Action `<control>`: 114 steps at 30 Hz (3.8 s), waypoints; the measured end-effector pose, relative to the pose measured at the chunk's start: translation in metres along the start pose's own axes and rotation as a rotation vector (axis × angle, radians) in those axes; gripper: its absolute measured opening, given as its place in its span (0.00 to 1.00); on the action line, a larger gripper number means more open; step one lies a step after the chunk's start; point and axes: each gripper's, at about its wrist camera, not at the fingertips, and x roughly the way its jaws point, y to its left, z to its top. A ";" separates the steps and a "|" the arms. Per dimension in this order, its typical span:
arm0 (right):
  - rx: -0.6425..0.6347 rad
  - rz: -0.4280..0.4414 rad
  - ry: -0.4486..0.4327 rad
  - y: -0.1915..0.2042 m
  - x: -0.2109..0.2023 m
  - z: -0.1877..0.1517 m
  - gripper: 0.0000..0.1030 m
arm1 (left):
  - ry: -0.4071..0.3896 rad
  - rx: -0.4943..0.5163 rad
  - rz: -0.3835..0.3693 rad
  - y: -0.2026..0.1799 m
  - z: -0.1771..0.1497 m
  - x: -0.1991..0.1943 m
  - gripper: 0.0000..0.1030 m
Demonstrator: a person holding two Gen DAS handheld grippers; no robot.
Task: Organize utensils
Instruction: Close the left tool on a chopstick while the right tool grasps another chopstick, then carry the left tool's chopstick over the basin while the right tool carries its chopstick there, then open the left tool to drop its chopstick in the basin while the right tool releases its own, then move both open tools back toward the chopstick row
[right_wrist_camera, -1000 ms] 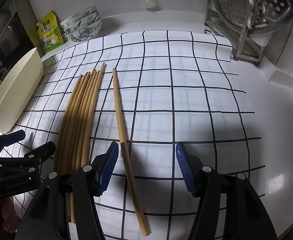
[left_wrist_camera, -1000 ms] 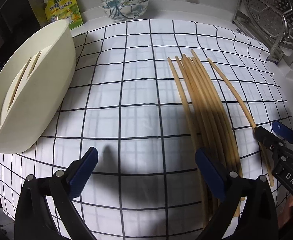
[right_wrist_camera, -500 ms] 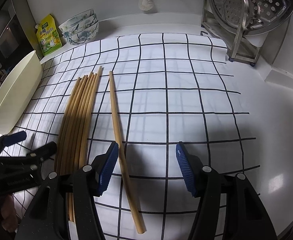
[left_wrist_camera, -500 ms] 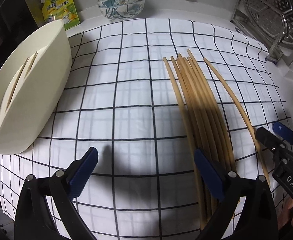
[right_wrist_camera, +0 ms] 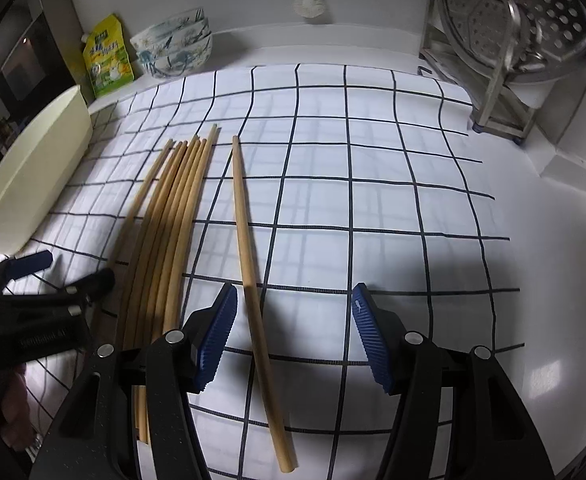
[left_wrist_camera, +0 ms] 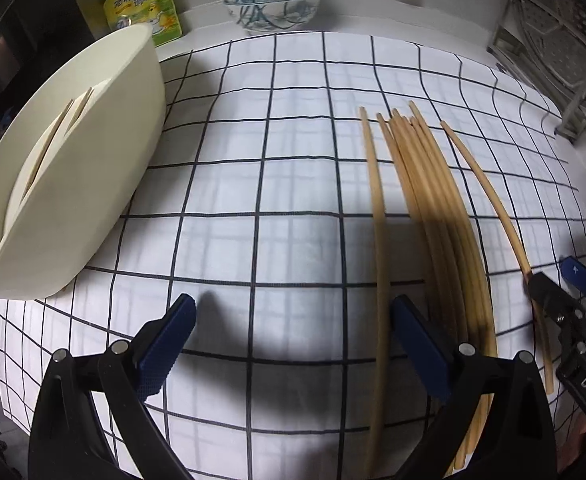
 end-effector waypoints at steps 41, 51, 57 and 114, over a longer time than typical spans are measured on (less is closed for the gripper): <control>-0.087 0.279 -0.157 0.156 -0.057 0.122 0.06 | -0.167 -0.105 -0.096 0.155 0.081 -0.107 0.07; -0.156 0.367 -0.051 0.290 0.005 0.161 0.06 | -0.148 -0.153 -0.037 0.248 0.099 -0.060 0.07; -0.124 0.336 0.032 0.317 0.040 0.159 0.06 | -0.098 -0.139 -0.045 0.269 0.100 -0.029 0.07; -0.103 0.212 -0.113 0.200 -0.082 0.090 0.38 | -0.178 -0.132 -0.055 0.192 0.046 -0.123 0.71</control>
